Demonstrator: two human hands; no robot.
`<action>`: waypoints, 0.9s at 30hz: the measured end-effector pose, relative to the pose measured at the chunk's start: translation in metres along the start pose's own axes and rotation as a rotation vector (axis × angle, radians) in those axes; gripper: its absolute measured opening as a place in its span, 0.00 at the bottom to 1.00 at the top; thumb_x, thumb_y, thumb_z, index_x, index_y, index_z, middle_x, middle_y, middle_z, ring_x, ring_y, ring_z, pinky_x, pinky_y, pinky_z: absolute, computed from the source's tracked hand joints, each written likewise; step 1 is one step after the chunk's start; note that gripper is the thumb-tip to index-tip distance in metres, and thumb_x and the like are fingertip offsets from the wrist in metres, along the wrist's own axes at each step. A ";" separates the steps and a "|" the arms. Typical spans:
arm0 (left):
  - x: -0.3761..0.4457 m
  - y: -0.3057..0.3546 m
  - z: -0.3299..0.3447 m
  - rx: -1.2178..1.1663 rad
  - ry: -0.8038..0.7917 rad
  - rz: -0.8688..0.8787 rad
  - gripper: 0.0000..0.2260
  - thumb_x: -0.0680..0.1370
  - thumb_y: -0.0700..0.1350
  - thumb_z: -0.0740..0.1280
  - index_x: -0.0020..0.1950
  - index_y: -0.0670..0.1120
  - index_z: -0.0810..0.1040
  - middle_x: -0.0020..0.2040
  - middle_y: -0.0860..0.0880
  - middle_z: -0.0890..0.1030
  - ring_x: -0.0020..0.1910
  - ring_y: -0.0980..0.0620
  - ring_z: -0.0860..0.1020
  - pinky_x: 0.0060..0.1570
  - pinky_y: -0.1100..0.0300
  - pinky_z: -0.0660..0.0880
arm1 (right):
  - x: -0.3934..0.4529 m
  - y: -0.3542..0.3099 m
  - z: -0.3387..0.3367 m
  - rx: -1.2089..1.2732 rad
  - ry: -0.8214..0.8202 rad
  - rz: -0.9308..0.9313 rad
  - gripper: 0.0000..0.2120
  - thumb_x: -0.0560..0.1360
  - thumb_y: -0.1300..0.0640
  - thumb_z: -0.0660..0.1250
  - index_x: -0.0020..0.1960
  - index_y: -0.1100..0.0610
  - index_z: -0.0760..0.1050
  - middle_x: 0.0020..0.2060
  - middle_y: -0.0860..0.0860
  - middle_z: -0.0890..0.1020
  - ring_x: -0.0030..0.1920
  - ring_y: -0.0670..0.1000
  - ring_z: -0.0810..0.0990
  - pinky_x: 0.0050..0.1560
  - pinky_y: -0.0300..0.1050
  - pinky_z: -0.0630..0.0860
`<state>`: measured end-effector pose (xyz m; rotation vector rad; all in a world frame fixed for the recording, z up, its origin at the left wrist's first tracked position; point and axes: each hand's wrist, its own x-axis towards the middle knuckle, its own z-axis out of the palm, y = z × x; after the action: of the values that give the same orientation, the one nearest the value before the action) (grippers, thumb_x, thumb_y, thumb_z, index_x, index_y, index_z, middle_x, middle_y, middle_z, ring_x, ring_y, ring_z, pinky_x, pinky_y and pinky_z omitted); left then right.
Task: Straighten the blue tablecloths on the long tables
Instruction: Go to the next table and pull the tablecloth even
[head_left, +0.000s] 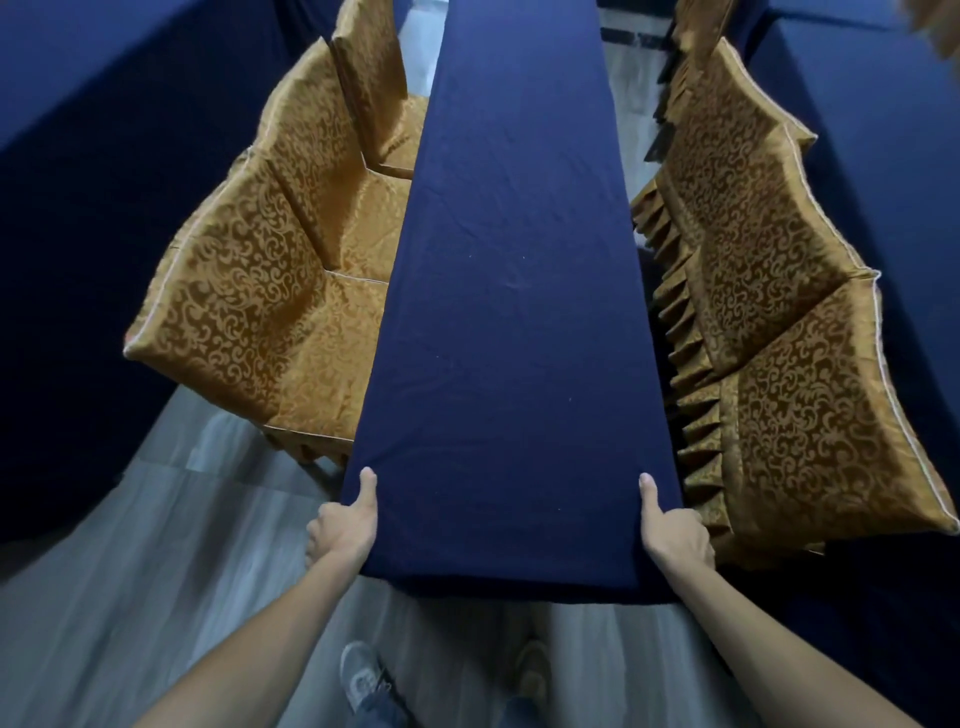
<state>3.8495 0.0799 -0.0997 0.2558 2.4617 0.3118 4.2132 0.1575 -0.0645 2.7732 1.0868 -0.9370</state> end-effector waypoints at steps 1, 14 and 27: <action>0.010 -0.001 -0.008 0.006 -0.001 0.006 0.46 0.69 0.78 0.51 0.62 0.39 0.77 0.62 0.36 0.77 0.61 0.35 0.75 0.61 0.43 0.69 | -0.007 -0.005 0.007 0.001 -0.001 -0.002 0.53 0.69 0.20 0.47 0.64 0.69 0.70 0.60 0.65 0.78 0.58 0.66 0.78 0.56 0.56 0.73; 0.091 -0.010 -0.073 0.067 -0.002 0.040 0.46 0.69 0.78 0.50 0.63 0.40 0.77 0.62 0.37 0.78 0.59 0.35 0.76 0.59 0.44 0.70 | -0.072 -0.046 0.065 -0.059 0.022 -0.020 0.49 0.73 0.24 0.46 0.66 0.67 0.69 0.61 0.63 0.78 0.58 0.65 0.78 0.54 0.55 0.72; 0.115 -0.015 -0.102 0.075 -0.017 0.091 0.43 0.71 0.77 0.51 0.61 0.41 0.78 0.61 0.37 0.79 0.59 0.35 0.76 0.60 0.43 0.71 | -0.101 -0.064 0.101 -0.097 0.142 -0.027 0.42 0.71 0.23 0.43 0.51 0.62 0.67 0.52 0.62 0.80 0.52 0.64 0.79 0.44 0.52 0.67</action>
<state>3.6955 0.0790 -0.0908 0.4018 2.4527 0.2554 4.0624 0.1213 -0.0807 2.7882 1.1568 -0.6776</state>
